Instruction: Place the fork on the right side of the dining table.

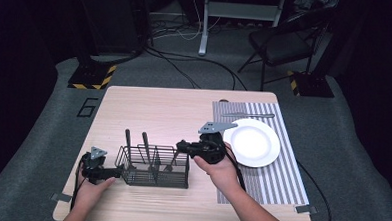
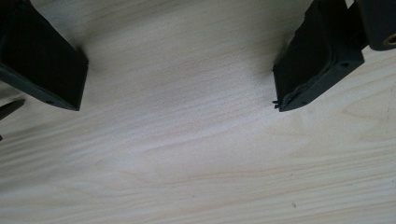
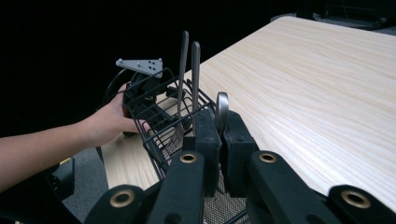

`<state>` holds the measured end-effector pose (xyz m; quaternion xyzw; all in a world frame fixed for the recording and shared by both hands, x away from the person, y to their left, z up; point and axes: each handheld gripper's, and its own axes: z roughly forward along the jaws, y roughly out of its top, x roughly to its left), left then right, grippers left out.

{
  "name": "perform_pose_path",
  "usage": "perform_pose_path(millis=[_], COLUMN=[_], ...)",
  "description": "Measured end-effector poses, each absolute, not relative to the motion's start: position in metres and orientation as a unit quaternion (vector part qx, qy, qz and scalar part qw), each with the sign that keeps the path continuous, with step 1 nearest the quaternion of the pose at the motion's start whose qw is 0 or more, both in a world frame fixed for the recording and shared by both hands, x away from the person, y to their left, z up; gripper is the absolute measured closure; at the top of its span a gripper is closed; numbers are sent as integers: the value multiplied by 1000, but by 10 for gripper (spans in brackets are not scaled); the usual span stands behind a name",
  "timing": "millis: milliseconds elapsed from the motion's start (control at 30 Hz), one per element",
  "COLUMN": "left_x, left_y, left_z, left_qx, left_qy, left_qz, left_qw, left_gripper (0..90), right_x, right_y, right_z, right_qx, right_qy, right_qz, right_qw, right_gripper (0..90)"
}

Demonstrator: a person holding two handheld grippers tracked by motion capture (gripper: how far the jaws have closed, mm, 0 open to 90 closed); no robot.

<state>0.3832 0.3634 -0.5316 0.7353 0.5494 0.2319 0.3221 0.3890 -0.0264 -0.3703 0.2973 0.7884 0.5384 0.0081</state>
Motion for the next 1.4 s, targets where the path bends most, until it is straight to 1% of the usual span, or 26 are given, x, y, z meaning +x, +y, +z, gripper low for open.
perform_pose_path(millis=[300,533,1167,1400], left_x=[383,383,383,383], left_y=[363,363,363,363], left_z=[-532,-532,-532,-532], left_qx=[734,734,734,734], left_qy=[550,550,550,550], left_qz=[232,232,232,232], left_qw=[323,323,323,323], left_gripper=[25,25,25,25], right_x=[388,390,393,391], right_y=[-37,-46,-69,-88], right_z=[-352,-335,-312,-299], right_qx=[298,298,310,318], right_qy=[778,774,756,747], right_qz=[553,558,576,581], right_qw=[11,24,37,57], right_gripper=[868,869,870,870])
